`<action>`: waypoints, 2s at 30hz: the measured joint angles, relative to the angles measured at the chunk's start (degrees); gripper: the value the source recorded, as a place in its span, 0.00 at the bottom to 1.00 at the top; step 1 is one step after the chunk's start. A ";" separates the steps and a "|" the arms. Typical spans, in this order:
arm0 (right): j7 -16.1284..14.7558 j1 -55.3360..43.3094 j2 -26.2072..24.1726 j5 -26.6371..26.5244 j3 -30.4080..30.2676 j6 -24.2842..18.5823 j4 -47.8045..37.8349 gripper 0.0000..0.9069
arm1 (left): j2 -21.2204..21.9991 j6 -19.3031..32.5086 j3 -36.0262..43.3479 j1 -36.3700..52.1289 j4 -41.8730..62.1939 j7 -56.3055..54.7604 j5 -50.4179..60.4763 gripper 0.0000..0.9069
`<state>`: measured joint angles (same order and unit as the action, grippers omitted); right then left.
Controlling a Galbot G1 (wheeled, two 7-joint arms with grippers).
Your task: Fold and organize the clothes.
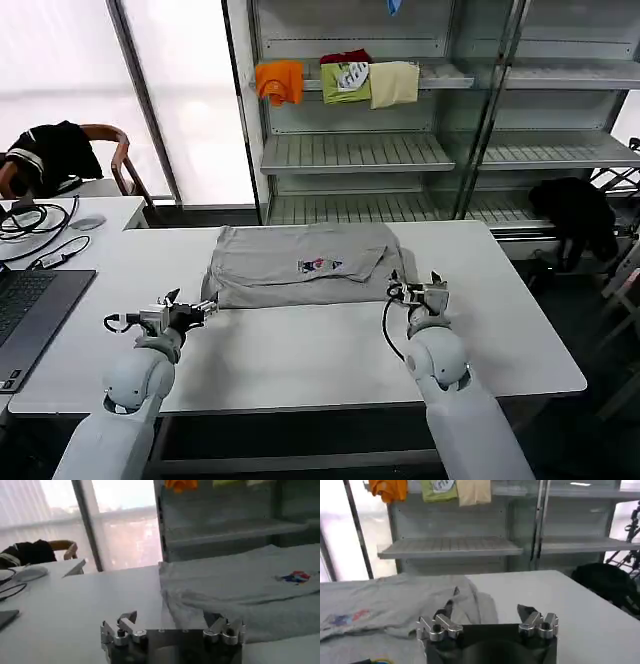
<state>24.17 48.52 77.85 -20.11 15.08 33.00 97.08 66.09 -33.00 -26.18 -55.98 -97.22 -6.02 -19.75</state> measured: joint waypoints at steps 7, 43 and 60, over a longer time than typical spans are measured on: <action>-0.62 -0.03 0.17 0.95 -0.37 0.11 -1.41 1.00 | -0.37 -0.01 -0.02 -0.08 0.78 0.10 -0.01 1.00; -2.60 1.43 1.53 2.35 -0.60 -0.12 -5.85 0.00 | 0.78 0.12 1.44 0.90 4.33 0.40 -0.65 0.02; -3.27 3.51 0.39 1.13 0.12 -0.13 -4.53 0.00 | 0.73 0.17 1.48 0.13 4.22 0.71 -0.35 0.02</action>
<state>20.90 52.03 78.24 -18.98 15.21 32.87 92.56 66.82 -32.83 -24.70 -55.85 -93.00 -5.31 -20.10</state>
